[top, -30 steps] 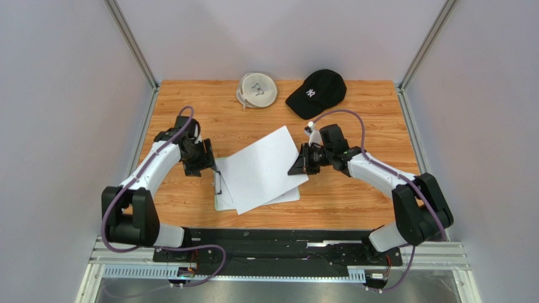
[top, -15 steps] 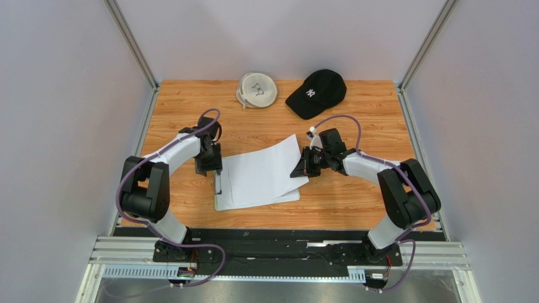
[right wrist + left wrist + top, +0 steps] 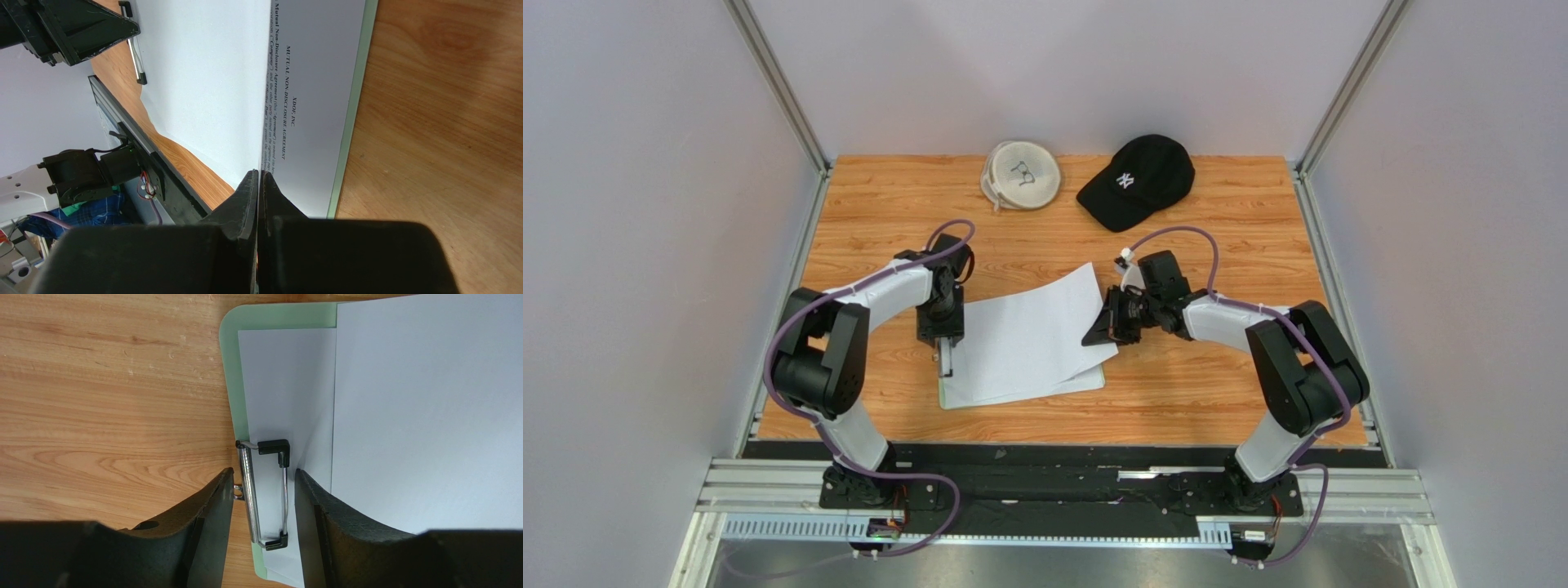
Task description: Put the files into the folder
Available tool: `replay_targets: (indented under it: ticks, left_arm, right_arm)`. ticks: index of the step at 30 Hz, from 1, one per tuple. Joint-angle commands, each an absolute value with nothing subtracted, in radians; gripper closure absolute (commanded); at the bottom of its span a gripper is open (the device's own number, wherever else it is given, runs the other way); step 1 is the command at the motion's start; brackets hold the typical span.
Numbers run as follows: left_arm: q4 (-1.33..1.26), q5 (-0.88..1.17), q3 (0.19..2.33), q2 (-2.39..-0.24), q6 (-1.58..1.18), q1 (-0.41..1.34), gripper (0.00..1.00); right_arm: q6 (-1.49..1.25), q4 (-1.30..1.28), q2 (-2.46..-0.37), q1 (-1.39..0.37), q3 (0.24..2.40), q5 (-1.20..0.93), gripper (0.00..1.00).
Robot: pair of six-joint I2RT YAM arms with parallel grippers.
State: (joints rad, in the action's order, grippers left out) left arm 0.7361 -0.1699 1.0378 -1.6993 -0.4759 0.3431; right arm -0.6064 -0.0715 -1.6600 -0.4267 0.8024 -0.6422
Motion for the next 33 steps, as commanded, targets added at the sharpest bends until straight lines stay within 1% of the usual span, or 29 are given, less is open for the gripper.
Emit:
replay_targets:
  ticks: [1,11,17,24,29,32,33]
  left_arm:
    - [0.730,-0.212,1.055,-1.693,-0.500,0.365,0.51]
    - [0.758,-0.235,1.006,-1.629,-0.525,0.393,0.52]
    - [0.761,-0.204,0.991,-1.629,-0.531,0.397,0.50]
    - [0.756,-0.189,0.994,-1.681,-0.519,0.397,0.50]
    - [0.756,-0.140,1.011,-1.707,-0.518,0.397,0.47]
    - [0.762,-0.118,1.022,-1.716,-0.519,0.397,0.48]
    - [0.764,-0.103,1.025,-1.721,-0.511,0.397,0.50]
  right_arm:
    - [-0.626,-0.015,-1.644,-0.426,0.796,-0.660,1.00]
    - [-0.618,-0.017,-1.647,-0.428,0.793,-0.658,1.00]
    - [-0.612,-0.023,-1.646,-0.428,0.790,-0.658,1.00]
    - [-0.606,-0.026,-1.640,-0.428,0.785,-0.660,1.00]
    - [-0.583,-0.052,-1.646,-0.426,0.796,-0.647,1.00]
    - [-0.572,-0.061,-1.652,-0.426,0.805,-0.641,1.00]
    - [-0.569,-0.064,-1.660,-0.426,0.808,-0.641,1.00]
